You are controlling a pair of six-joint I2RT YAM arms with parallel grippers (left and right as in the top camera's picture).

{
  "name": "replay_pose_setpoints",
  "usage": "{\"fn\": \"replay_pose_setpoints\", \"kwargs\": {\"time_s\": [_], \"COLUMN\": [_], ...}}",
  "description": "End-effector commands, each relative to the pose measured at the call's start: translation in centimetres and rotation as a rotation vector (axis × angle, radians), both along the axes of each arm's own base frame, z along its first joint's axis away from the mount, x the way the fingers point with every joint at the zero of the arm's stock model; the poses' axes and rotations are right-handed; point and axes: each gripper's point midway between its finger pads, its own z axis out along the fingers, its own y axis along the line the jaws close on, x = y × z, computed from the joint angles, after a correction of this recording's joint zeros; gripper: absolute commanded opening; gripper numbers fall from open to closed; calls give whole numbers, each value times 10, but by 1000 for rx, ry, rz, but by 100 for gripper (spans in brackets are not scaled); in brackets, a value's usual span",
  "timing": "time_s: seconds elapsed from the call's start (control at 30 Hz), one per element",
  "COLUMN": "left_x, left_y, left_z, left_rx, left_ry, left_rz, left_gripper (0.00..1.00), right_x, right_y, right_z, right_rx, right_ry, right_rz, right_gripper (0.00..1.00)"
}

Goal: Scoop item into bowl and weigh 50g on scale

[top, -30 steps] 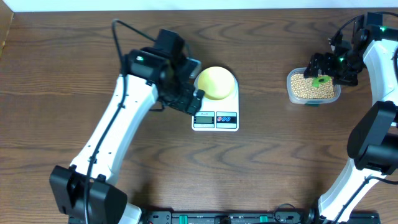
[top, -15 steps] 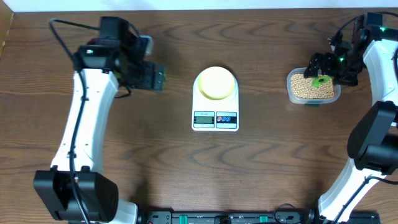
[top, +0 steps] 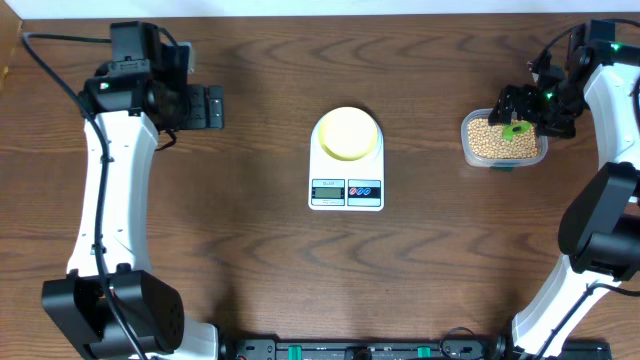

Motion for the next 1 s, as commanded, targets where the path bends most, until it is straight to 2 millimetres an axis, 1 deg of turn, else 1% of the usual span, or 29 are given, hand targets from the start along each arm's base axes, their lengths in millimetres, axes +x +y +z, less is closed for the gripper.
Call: {"fn": "replay_pose_setpoints", "kwargs": {"time_s": [0.0,0.1,0.57,0.63,0.67,0.83,0.9,0.97], "left_x": [0,-1,-1,-5,-14,-35,-49,-60], "left_y": [13,16,16,13,5,-37,-53,-66], "left_z": [3,3,3,0,-3,-8,-12,-15], "left_rx": [17,17,16,-8,-62,-264,-296,-290], "left_ry": [-8,-7,-7,13,52,139,192,241], "left_rz": [30,38,38,51,61,-34,-93,-143], "left_gripper": [98,98,98,98,98,98,98,98], "right_x": [4,4,4,4,4,4,4,4], "right_y": [-1,-1,-1,-1,-1,-1,-1,-1], "right_z": [3,3,3,3,3,3,3,3], "right_rx": [-1,-1,-1,-1,-1,-1,-1,-1], "right_ry": [-13,-13,-13,-13,-13,-13,-13,-13], "right_rz": [4,4,4,4,4,5,4,4], "right_gripper": [99,99,99,99,99,99,99,99]}}
